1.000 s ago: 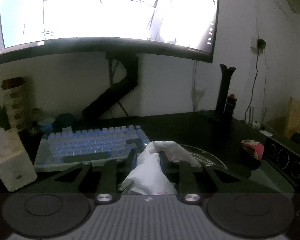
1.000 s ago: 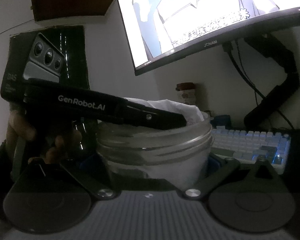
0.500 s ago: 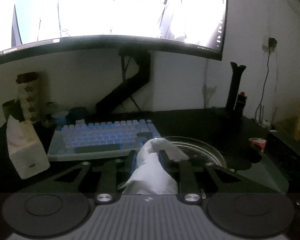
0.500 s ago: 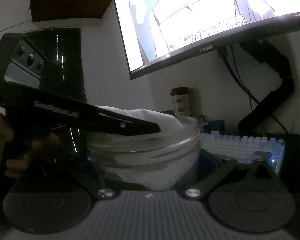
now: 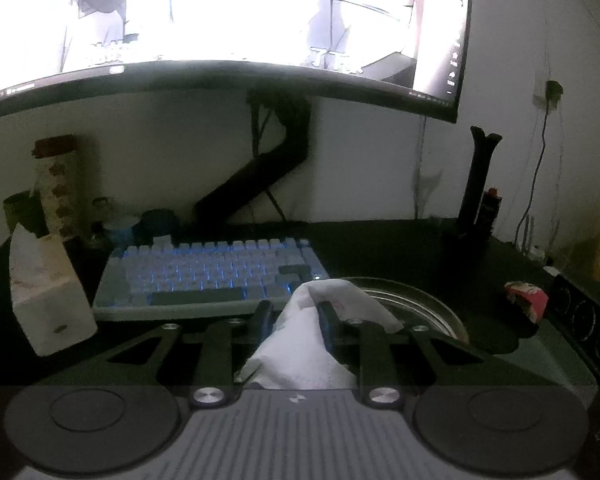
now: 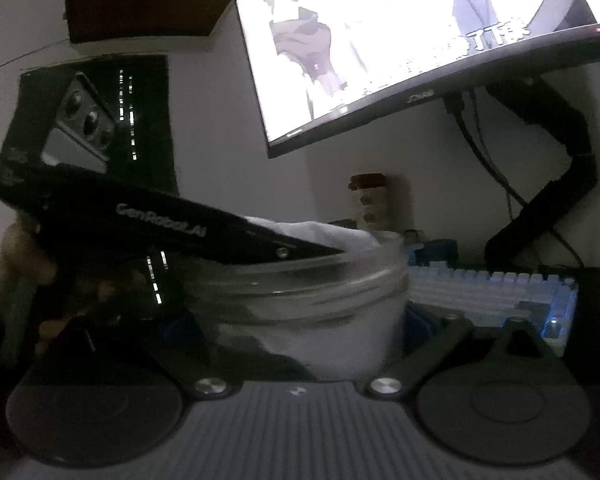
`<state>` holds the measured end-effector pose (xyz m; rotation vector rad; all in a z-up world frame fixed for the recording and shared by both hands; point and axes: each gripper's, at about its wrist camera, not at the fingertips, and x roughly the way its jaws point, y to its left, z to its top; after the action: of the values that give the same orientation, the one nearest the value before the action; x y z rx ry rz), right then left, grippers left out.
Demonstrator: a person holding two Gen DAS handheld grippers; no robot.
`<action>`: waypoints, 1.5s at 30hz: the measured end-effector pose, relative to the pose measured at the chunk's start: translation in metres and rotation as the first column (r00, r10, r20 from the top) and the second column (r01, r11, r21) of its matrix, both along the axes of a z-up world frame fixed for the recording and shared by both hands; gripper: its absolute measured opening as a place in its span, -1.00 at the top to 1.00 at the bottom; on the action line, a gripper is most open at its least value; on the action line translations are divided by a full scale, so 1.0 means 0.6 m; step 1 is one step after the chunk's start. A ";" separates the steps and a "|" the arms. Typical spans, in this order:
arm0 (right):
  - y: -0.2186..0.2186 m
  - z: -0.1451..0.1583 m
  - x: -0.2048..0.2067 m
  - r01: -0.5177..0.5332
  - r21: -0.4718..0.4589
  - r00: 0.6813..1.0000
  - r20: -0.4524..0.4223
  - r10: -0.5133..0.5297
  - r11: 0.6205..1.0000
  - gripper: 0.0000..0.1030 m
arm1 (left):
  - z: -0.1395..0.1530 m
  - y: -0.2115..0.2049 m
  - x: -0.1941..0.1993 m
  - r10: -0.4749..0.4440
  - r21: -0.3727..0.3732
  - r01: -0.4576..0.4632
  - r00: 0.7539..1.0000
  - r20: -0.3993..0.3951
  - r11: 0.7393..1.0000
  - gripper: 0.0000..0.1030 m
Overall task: Clean container
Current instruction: 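Twist the white tissue inside the jar rim with the left gripper while the right gripper holds the jar, then tilt the jar with the right gripper while the left gripper pulls the tissue out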
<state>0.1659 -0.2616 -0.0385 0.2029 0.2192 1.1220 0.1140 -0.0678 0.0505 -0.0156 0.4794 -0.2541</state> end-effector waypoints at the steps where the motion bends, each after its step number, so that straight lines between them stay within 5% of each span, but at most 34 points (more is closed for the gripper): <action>1: 0.001 0.000 -0.001 0.000 -0.002 1.000 0.002 0.000 1.000 -0.91 | -0.001 -0.002 0.000 -0.004 0.006 0.004 1.000 0.006 1.000 0.60; 11: 0.000 0.001 -0.001 0.012 -0.009 1.000 -0.009 -0.012 1.000 -0.90 | -0.004 -0.008 -0.010 -0.014 0.034 0.012 0.999 0.039 0.999 0.60; 18: -0.003 0.003 -0.009 -0.007 -0.024 1.000 0.023 0.008 1.000 -1.00 | -0.005 0.016 -0.015 0.003 -0.012 -0.003 0.999 0.046 1.000 0.63; 28: -0.013 0.006 0.004 -0.071 -0.037 0.997 -0.043 0.069 0.997 -1.00 | -0.014 0.089 -0.007 0.028 -0.094 -0.029 1.000 -0.013 0.995 0.70; 34: 0.028 0.004 -0.021 -0.082 -0.119 0.996 0.029 0.086 0.989 -0.98 | -0.026 0.146 -0.009 0.045 -0.108 -0.053 0.996 -0.071 0.993 0.70; 42: 0.070 0.002 -0.041 -0.061 -0.223 0.987 0.128 0.092 0.973 -0.72 | -0.054 0.205 0.002 0.043 -0.171 -0.057 0.996 -0.081 0.984 0.70; 45: 0.076 -0.001 -0.043 -0.065 -0.257 0.984 0.142 0.104 0.964 -0.70 | -0.068 0.227 0.010 -0.009 -0.185 -0.009 0.995 -0.099 0.983 0.70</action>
<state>0.1403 -0.2158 -0.0390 -0.1208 0.2320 1.1776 0.1199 0.0685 0.0100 -0.2110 0.5531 -0.2981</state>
